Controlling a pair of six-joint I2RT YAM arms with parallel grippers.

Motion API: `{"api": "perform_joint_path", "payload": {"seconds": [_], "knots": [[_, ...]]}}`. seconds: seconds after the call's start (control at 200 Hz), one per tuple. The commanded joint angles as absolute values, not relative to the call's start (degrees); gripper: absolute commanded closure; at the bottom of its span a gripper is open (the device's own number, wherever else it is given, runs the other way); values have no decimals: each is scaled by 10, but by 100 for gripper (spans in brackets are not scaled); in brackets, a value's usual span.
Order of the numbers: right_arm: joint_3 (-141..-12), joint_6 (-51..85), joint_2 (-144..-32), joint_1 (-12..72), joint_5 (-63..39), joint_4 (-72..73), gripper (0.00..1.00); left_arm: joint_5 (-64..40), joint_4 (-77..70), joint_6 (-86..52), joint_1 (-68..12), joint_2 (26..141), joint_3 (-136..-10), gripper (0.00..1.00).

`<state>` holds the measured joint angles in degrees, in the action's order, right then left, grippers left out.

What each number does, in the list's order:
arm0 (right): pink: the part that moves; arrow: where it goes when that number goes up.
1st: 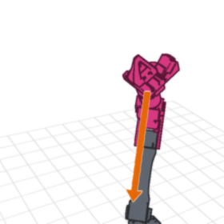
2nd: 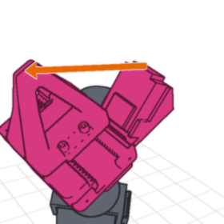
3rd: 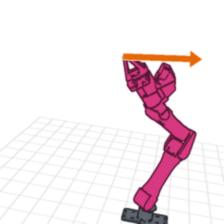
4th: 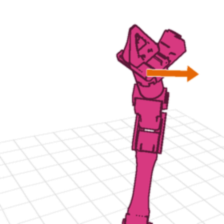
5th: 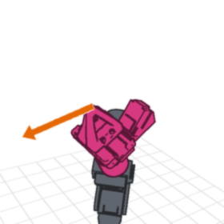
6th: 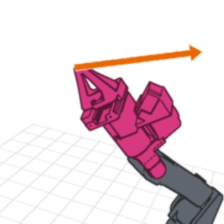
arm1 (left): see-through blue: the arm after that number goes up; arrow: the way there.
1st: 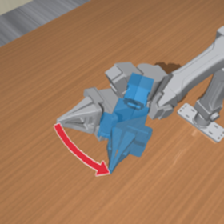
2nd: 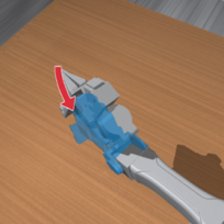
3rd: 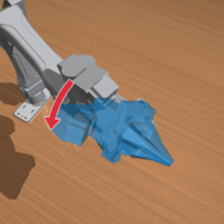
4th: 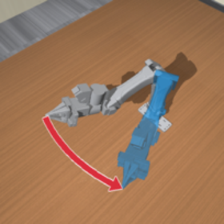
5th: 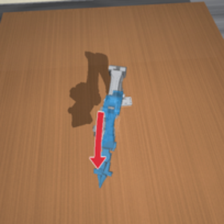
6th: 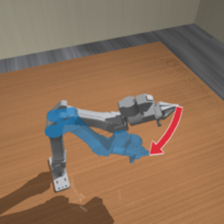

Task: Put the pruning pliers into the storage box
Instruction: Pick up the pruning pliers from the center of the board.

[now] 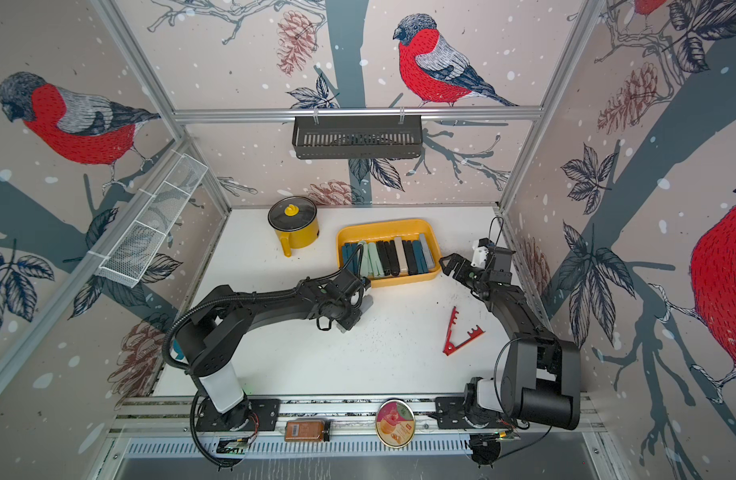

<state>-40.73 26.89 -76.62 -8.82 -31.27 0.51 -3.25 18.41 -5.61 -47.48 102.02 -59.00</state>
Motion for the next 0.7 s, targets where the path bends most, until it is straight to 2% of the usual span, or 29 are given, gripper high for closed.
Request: {"api": "perform_joint_path", "payload": {"seconds": [0.0,0.31,0.45,0.695], "knots": [[-407,268,-762,-91,-319,17,2,-54,197,-47,-477,1010,-592,79],[-404,271,-764,-96,-322,20,2,-85,200,-45,-478,967,-597,77],[-402,271,-765,-97,-323,21,2,-90,208,-45,-483,956,-613,83],[-401,275,-764,-100,-327,27,2,-91,197,-48,-482,920,-665,85]]}}
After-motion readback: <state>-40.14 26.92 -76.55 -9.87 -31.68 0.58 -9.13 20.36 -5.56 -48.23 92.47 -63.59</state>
